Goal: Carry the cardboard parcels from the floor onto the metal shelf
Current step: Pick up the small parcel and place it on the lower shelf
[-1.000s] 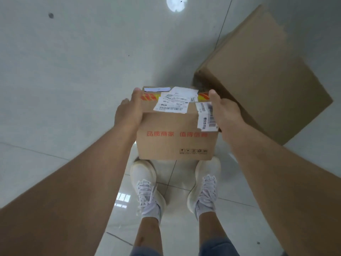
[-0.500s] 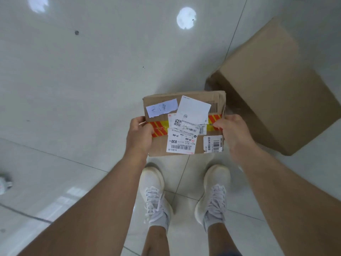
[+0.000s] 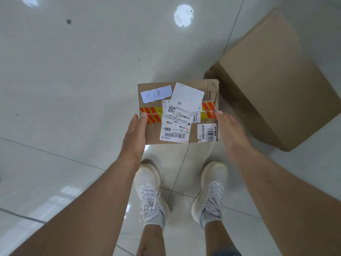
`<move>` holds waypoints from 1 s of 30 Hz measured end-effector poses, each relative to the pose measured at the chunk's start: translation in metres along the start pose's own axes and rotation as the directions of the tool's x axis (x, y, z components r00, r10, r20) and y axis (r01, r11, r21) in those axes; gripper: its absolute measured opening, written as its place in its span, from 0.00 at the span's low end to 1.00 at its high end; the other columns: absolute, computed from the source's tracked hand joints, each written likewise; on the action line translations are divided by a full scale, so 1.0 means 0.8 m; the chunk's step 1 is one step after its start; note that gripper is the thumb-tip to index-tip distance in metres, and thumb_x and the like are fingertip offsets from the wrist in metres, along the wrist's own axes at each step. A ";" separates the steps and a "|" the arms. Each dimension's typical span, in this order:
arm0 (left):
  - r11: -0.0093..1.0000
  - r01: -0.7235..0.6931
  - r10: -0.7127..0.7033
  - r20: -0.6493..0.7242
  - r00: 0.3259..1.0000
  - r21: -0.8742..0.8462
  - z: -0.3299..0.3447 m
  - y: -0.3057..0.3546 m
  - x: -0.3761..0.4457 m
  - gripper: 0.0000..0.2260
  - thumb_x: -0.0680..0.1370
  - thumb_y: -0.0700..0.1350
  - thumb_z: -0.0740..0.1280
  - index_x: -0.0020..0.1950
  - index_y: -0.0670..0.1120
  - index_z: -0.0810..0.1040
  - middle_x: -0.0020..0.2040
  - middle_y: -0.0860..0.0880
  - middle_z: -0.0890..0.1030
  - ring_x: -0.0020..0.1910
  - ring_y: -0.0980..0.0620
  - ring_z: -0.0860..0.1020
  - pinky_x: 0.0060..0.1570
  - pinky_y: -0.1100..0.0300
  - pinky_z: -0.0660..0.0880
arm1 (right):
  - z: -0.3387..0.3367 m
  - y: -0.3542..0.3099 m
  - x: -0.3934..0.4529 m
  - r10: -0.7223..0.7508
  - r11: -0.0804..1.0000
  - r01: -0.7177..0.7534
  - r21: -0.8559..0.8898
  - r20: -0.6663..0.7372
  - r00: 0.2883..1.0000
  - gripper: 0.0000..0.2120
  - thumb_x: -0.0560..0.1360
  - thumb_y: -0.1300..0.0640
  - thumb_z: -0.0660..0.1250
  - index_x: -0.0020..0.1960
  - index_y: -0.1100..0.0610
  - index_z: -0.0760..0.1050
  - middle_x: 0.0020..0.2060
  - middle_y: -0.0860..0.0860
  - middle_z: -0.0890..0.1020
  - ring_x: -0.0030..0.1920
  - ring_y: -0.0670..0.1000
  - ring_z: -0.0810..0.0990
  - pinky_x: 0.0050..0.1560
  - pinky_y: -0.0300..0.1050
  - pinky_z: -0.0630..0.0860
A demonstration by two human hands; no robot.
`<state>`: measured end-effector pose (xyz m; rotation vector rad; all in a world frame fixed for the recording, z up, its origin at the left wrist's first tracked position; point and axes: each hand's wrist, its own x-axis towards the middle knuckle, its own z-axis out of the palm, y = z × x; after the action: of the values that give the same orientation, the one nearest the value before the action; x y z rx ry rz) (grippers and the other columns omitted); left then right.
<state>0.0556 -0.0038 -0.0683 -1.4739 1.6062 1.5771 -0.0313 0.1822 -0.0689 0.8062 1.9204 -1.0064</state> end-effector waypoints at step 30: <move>0.932 -0.251 0.250 -0.038 0.967 -0.262 -0.045 0.154 -0.149 0.42 0.64 0.76 0.52 0.72 0.57 0.72 0.71 0.53 0.75 0.73 0.54 0.69 0.75 0.51 0.61 | -0.073 -0.154 -0.162 -0.339 0.898 0.303 0.320 0.061 0.939 0.24 0.80 0.42 0.49 0.58 0.55 0.77 0.46 0.48 0.83 0.43 0.42 0.79 0.39 0.35 0.67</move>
<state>-0.0010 -0.0204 0.0967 -1.4451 1.6929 2.0003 -0.0905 0.1523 0.1074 0.5891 1.8572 -1.5499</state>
